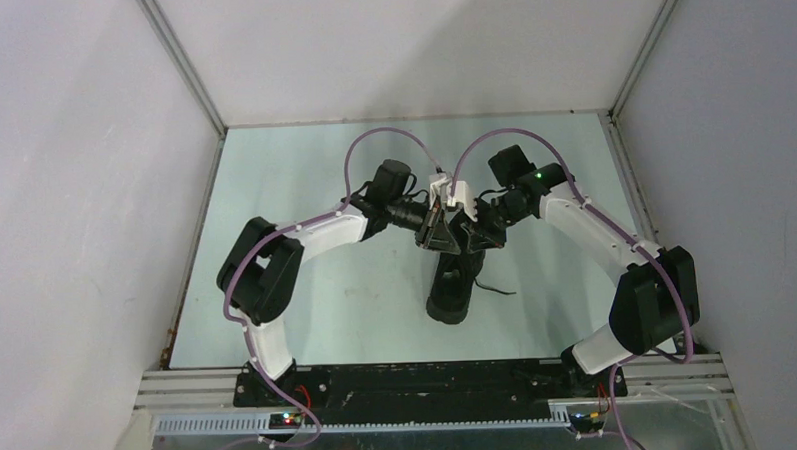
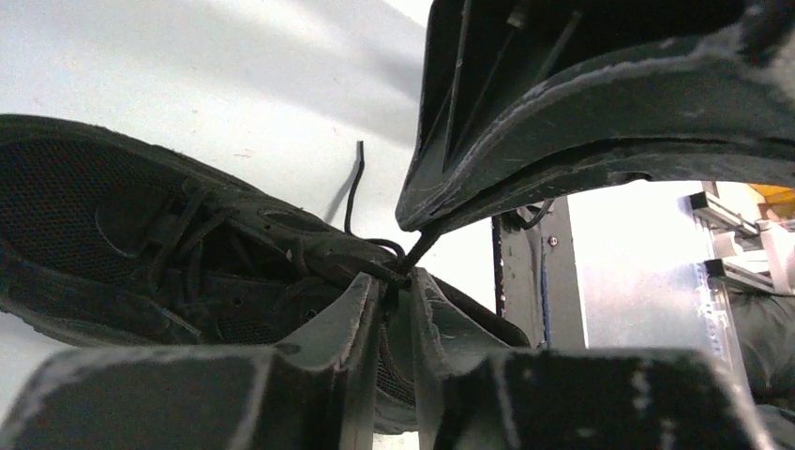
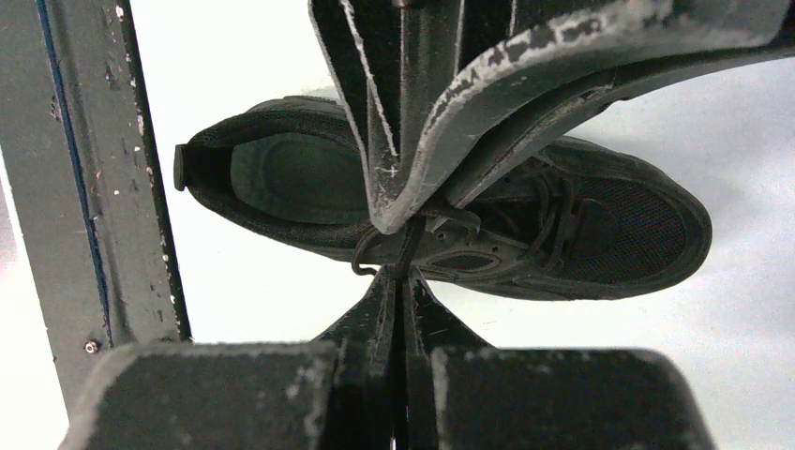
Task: Tie the shoes
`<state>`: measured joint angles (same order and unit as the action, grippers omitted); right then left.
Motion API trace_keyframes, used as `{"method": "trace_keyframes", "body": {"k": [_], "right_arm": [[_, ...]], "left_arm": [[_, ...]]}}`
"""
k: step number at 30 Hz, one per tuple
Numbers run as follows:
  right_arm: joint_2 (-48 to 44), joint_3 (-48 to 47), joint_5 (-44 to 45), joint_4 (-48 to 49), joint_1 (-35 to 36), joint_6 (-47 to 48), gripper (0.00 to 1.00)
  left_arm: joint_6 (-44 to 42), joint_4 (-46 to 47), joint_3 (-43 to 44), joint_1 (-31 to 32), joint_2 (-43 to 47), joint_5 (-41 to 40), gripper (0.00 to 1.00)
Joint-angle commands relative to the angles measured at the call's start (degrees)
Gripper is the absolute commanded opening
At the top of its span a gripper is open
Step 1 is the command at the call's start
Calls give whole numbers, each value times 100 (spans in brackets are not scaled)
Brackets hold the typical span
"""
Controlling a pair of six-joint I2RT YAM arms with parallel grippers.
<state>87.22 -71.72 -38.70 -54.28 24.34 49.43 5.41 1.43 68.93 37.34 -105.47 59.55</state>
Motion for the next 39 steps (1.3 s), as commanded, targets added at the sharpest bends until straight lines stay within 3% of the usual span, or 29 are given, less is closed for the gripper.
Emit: {"method": "trace_keyframes", "body": {"k": [1,7,9,14,18,24,28,39], "right_arm": [[-19,-200,-80,69,-18,-65,0],[-36,-199,-101,71,-39,-74,1],[-41,-256,-171,-5,-117,-110,7],[57,-589,-1189,-414,-884,101,36],[392,-646,-1983,-109,-1650,-305,44],[1305,-777,-1717,1081,-1506,-1593,43],[1730,-1046,-1529,1421,-1227,-1916,42],[2075,-1117,-2261,632,-908,-1014,39]], "left_arm": [[-324,-103,235,-26,-20,-114,16],[-717,-417,231,-25,44,-241,0],[-810,-433,197,-26,80,-290,0],[-1089,-457,57,-26,201,-287,0],[-1283,-477,-4,-33,291,-98,0],[-1420,-496,31,-34,271,320,0],[-1627,-698,82,-34,278,366,0],[-2322,-1316,283,-38,372,112,0]]}}
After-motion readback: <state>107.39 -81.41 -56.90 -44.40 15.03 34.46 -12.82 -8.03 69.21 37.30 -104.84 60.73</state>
